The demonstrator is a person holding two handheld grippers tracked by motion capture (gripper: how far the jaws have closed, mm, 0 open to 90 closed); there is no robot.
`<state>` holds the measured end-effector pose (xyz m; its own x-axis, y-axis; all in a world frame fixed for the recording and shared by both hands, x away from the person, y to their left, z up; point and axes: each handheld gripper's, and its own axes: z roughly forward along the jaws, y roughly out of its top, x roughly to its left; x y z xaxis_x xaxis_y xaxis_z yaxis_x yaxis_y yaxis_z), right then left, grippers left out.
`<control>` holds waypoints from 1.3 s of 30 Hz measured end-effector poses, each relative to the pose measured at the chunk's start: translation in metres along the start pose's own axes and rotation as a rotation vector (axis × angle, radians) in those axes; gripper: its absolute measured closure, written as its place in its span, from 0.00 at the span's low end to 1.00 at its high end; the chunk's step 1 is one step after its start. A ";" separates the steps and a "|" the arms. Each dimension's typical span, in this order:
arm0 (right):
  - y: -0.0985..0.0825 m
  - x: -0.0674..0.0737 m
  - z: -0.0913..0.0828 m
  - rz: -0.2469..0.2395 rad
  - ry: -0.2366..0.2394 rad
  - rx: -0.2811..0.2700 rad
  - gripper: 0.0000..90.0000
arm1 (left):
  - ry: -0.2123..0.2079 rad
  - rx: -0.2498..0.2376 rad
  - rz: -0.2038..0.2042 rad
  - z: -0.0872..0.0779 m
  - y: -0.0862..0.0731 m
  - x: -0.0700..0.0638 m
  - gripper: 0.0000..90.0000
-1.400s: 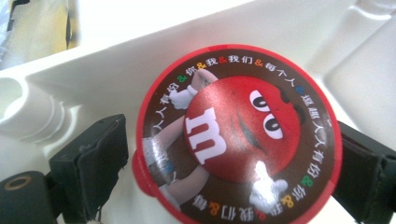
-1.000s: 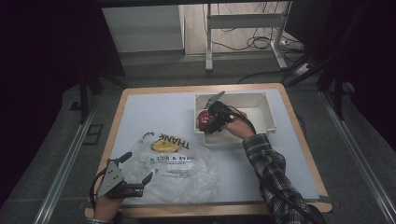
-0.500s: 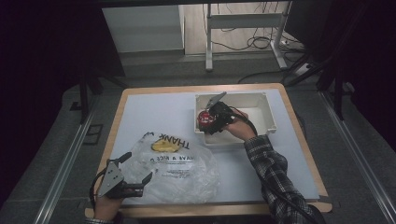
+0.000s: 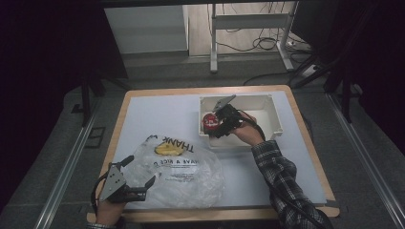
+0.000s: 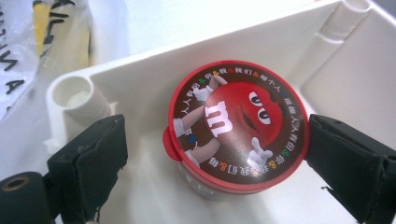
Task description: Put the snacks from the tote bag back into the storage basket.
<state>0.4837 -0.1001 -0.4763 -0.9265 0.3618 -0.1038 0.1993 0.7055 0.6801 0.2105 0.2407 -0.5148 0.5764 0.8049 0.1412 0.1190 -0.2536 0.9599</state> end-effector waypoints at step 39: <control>-0.019 0.011 -0.033 0.042 -0.022 -0.144 0.08 | 0.007 -0.023 -0.028 -0.004 0.000 0.001 0.02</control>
<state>0.4597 -0.1295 -0.4663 -0.9107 0.4036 -0.0874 0.1888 0.5953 0.7810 0.2078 0.2439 -0.5138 0.5674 0.8152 0.1160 0.1164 -0.2189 0.9688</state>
